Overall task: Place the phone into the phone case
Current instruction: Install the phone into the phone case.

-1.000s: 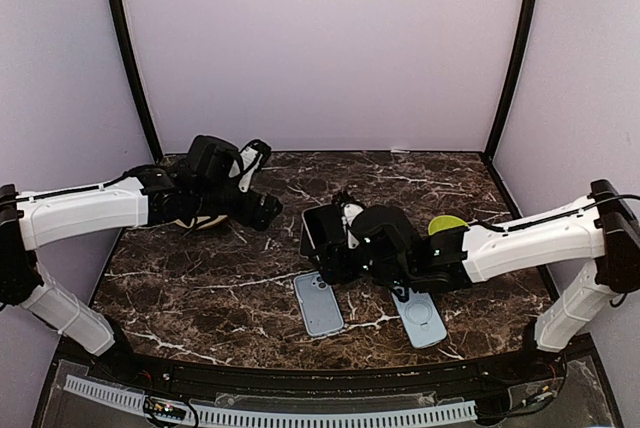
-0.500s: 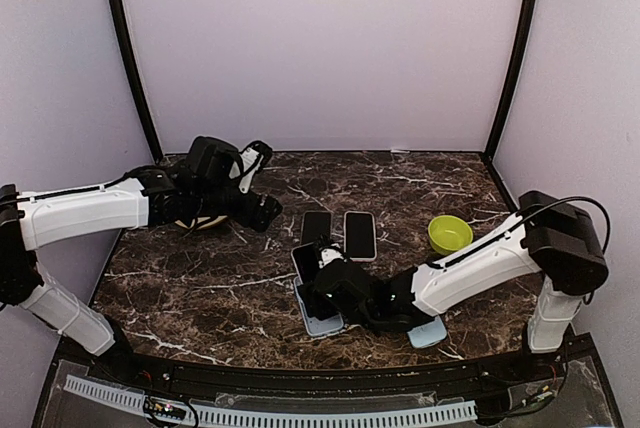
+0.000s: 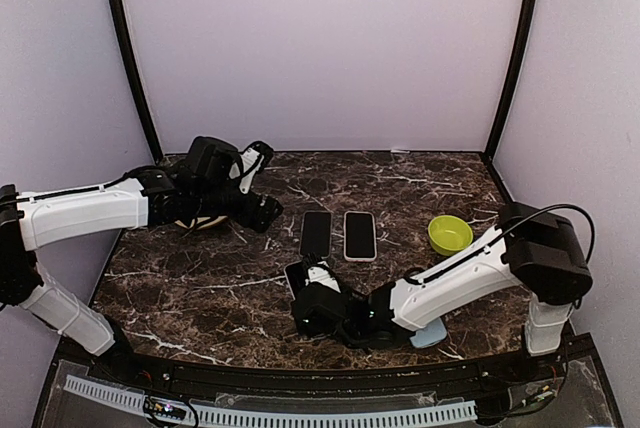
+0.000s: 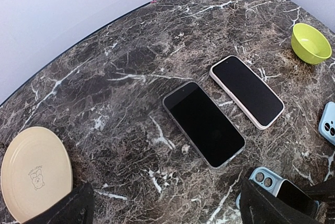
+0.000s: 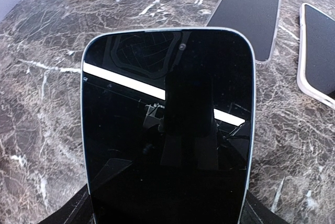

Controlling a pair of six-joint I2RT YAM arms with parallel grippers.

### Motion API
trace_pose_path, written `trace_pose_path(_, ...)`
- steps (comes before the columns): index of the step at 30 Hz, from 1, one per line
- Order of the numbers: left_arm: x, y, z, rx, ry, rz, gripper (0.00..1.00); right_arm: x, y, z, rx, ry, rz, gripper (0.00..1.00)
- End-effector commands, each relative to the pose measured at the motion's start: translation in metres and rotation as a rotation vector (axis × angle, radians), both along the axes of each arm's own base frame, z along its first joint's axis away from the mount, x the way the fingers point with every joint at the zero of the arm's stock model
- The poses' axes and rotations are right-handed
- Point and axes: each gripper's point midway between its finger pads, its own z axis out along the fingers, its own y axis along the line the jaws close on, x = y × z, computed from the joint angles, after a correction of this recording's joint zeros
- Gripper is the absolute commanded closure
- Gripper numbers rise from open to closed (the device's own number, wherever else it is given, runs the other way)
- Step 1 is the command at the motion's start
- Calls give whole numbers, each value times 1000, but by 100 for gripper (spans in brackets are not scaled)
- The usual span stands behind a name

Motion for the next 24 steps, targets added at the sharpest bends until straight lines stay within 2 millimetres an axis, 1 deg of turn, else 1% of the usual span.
trace_pose_path(1, 0, 4, 11, -18, -34, 5, 1, 13, 3, 19, 48, -40, -88, 100)
trace_pose_path(3, 0, 5, 9, -10, -32, 10, 1, 14, 4, 20, 50, -45, -96, 100)
trace_pose_path(7, 1, 5, 6, -3, -26, 6, 1, 16, 0, 9, 11, -44, -116, 100)
trace_pose_path(12, 1, 3, 3, 0, -18, 1, 1, 12, 0, 3, 12, -29, -90, 100)
trace_pose_path(15, 1, 4, 3, 4, -19, 3, 1, 13, -6, -5, -15, -20, -109, 100)
trace_pose_path(20, 1, 3, 2, 2, -15, -1, 1, 14, -10, -5, -22, -25, -118, 100)
trace_pose_path(21, 1, 3, 2, 3, -15, -1, 1, 15, -15, -6, -44, -25, -129, 100)
trace_pose_path(24, 1, 5, 3, 9, -22, 10, 1, 14, -17, 0, -56, -29, -127, 100)
